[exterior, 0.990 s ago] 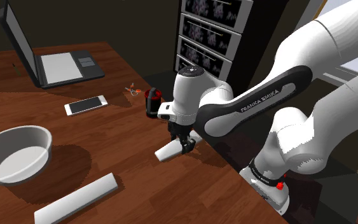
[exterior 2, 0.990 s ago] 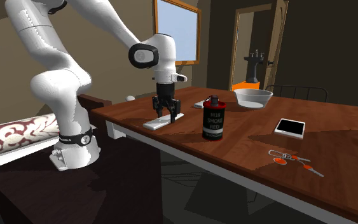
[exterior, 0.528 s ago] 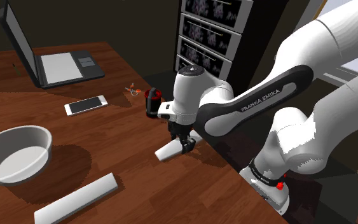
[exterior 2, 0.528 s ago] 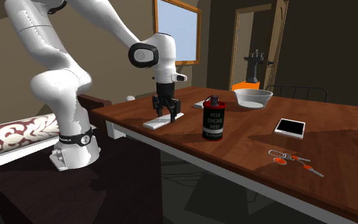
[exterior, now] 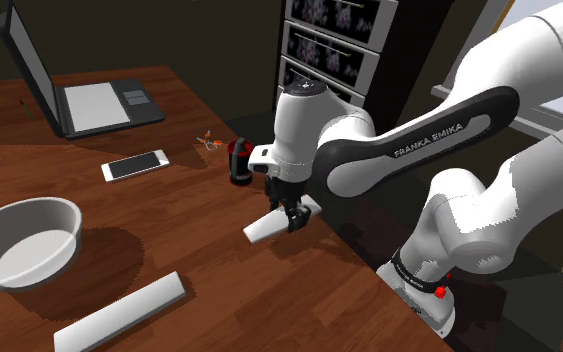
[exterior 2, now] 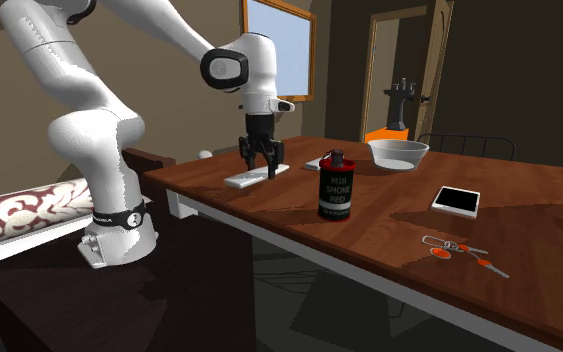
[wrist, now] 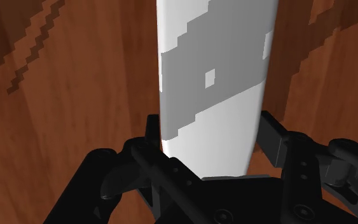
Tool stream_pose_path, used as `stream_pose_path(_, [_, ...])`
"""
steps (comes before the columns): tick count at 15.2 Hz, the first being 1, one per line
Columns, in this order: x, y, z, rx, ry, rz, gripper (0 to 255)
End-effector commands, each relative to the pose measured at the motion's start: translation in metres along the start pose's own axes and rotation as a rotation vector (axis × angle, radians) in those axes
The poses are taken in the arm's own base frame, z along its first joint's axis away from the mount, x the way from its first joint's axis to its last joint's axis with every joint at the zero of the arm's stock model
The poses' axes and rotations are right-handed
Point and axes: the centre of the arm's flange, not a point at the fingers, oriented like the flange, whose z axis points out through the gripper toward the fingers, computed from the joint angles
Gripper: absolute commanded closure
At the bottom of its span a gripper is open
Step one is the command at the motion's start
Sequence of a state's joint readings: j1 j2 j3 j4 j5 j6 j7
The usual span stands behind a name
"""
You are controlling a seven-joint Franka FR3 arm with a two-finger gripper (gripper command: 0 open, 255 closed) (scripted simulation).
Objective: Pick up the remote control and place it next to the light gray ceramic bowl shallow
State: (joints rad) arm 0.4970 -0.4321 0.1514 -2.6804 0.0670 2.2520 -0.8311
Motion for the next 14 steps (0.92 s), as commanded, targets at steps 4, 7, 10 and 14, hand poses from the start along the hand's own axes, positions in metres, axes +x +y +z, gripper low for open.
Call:
stream_pose_path(4, [-0.001, 0.0, -0.027, 0.0, 0.0, 0.0, 255])
stream_pose_path(7, [-0.001, 0.0, -0.042, 0.0, 0.0, 0.0, 255])
stream_pose_path(10, [-0.001, 0.0, -0.058, 0.0, 0.0, 0.0, 255])
stream_pose_path(14, [-0.001, 0.001, -0.079, 0.0, 0.0, 0.0, 255])
